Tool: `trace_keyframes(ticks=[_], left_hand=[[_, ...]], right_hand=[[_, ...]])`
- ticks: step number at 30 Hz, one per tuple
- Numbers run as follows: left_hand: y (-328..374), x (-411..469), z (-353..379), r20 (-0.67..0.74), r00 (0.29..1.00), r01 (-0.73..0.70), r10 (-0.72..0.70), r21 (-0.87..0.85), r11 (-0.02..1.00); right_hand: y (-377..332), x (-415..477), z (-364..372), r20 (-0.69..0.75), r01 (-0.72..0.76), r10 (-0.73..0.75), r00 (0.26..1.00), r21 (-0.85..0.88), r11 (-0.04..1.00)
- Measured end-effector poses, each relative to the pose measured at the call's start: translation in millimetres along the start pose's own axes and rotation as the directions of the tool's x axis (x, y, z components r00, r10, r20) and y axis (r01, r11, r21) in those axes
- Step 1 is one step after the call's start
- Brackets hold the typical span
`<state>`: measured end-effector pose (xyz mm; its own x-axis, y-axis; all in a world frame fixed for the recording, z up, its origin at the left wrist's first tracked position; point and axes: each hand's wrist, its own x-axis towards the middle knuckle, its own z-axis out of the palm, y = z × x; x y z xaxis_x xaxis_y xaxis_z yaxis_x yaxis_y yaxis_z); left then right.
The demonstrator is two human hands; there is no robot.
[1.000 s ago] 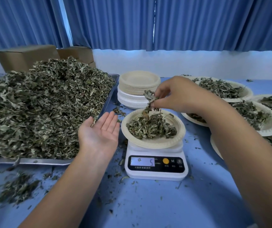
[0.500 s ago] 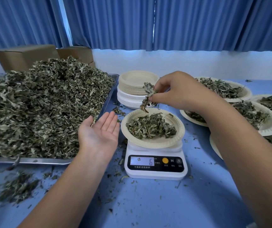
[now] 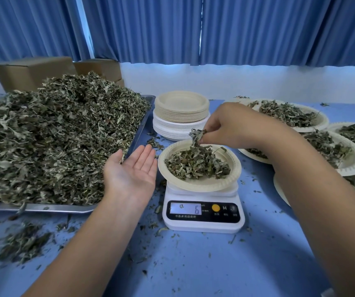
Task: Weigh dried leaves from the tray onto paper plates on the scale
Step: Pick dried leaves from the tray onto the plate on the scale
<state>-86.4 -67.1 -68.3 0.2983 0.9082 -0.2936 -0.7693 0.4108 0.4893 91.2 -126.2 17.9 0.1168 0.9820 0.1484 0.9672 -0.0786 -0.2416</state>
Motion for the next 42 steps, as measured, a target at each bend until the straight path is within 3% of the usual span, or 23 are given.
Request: trace_keyframes(ticks=[10, 18, 20, 26, 33, 42], left_hand=[[-0.6, 0.7, -0.5, 0.003, 1.000, 0.004, -0.004, 0.009, 1.000], [-0.9, 2.1, -1.2, 0.003, 1.000, 0.005, -0.005, 0.016, 1.000], [-0.9, 2.4, -1.4, 0.002, 1.000, 0.006, -0.006, 0.017, 1.000], [-1.5, 3.1, -1.8, 0.001, 1.000, 0.009, -0.009, 0.022, 1.000], [-1.6, 3.8, -2.1, -0.003, 1.000, 0.011, -0.011, 0.026, 1.000], [-1.4, 4.6, -2.5, -0.004, 1.000, 0.013, -0.013, 0.026, 1.000]], right_hand=[[-0.6, -3.0, -8.6, -0.060, 0.003, -0.003, 0.998, -0.001, 1.000], [-0.3, -12.3, -13.2, 0.202, -0.017, 0.044, 0.978, -0.130, 0.991], [-0.5, -11.9, -13.9, 0.213, -0.013, 0.045, 0.976, -0.149, 0.989], [-2.3, -8.1, -7.4, 0.165, 0.067, -0.068, 0.984, 0.013, 0.998], [-4.5, -2.8, 8.6, 0.374, 0.065, -0.042, 0.926, -0.052, 0.997], [-2.9, -2.8, 2.6, 0.244, 0.074, -0.077, 0.967, 0.021, 0.997]])
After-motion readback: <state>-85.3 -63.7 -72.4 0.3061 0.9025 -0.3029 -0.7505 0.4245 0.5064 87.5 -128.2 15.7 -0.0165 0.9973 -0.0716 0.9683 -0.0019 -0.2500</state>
